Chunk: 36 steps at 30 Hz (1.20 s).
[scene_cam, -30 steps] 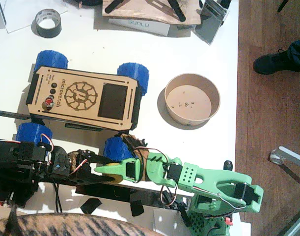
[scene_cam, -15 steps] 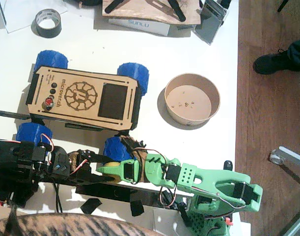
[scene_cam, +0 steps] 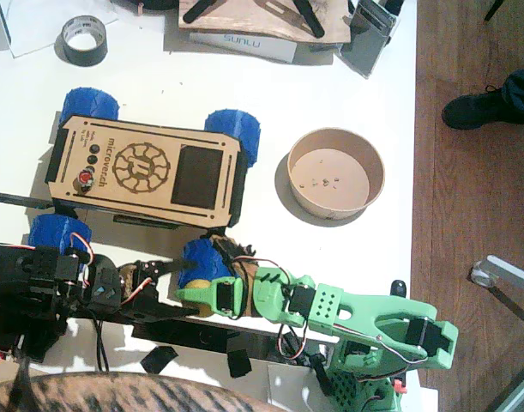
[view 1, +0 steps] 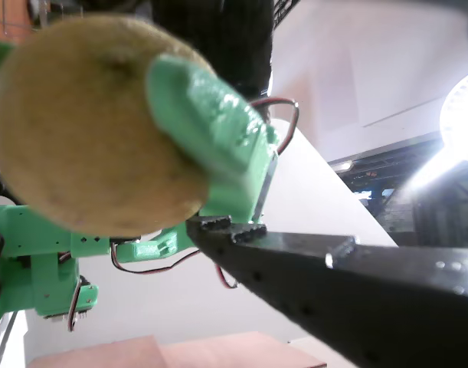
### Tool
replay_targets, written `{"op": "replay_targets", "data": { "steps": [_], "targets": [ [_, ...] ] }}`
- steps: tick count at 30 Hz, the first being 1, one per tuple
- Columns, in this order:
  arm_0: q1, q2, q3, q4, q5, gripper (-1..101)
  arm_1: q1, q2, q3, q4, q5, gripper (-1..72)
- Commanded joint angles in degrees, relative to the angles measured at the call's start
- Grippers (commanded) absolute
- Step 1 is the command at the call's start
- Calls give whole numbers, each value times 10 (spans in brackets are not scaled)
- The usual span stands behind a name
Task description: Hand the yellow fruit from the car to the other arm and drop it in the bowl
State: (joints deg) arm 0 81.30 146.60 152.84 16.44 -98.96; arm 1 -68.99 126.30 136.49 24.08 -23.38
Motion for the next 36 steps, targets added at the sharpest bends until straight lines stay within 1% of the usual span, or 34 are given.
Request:
{"op": "replay_targets", "data": {
  "steps": [1, 5, 16, 23, 26, 28, 29, 31, 33, 35, 36],
  "targets": [
    [-3, 12, -5, 2, -8, 447, 7, 14, -21, -5, -3, 1],
    [-3, 12, -5, 4, -8, 465, 9, 19, -17, -5, -4, 1],
    [-3, 13, -5, 6, -8, 464, 22, 36, -6, 4, -6, 1],
    [-3, 13, -5, 9, -8, 439, 72, 60, 19, 8, -25, 1],
    [-4, 13, -5, 18, -8, 443, 99, 74, 31, 13, -38, 0],
    [-4, 31, -6, 38, 0, 446, 125, 79, 36, 16, -40, 0],
    [-8, 51, -7, 65, 1, 449, 142, 81, 36, 19, -41, 0],
    [-34, 96, -16, 156, 2, 451, 184, 79, 30, 20, -33, 0],
    [-72, 120, -16, 213, 5, 445, 237, 63, 13, 19, -13, 0],
    [-113, 126, -17, 225, 36, 424, 295, 40, -11, 16, 17, 0],
    [-133, 125, -17, 221, 66, 417, 324, 24, -28, 15, 38, 0]
  ]
}}
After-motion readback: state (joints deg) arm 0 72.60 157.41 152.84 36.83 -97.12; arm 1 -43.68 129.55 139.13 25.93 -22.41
